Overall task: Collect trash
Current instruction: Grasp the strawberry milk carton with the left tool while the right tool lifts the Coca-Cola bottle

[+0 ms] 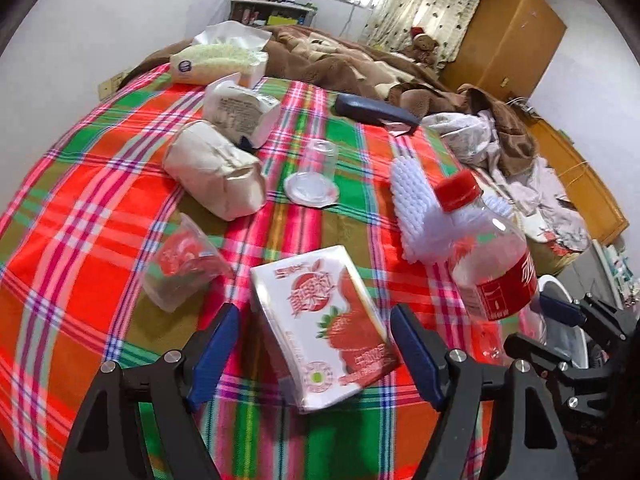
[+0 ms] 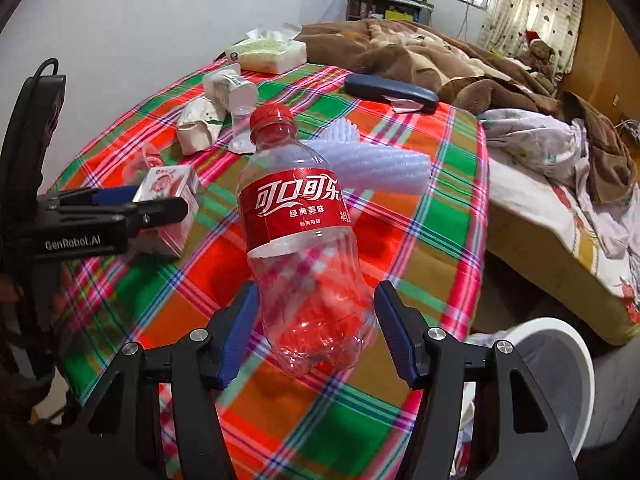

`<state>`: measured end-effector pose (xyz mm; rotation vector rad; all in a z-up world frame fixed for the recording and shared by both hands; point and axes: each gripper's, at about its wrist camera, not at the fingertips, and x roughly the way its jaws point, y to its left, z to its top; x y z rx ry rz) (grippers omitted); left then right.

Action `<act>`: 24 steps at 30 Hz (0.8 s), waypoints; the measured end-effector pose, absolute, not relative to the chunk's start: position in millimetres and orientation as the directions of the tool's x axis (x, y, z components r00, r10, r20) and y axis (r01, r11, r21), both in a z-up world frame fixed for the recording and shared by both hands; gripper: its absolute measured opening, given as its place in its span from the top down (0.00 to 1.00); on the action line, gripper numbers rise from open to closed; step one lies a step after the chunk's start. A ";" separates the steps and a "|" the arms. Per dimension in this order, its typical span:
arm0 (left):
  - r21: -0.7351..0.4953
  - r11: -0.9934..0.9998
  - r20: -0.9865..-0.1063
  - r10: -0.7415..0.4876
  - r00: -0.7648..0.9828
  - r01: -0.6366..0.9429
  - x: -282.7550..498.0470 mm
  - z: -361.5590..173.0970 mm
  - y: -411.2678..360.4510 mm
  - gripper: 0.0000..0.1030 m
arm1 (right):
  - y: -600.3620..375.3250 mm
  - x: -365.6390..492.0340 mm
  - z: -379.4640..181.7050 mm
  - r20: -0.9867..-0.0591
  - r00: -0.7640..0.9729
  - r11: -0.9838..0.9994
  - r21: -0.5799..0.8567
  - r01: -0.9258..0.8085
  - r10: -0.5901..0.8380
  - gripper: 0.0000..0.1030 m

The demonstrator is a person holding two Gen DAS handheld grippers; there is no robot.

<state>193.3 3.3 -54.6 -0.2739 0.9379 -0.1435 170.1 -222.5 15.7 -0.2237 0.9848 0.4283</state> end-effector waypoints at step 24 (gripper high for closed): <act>-0.202 0.977 -0.801 -0.127 0.585 -0.064 183.7 -62.2 33.6 0.44 | -172.7 186.2 11.9 -0.850 0.420 0.783 -0.015 -0.622 0.318 0.29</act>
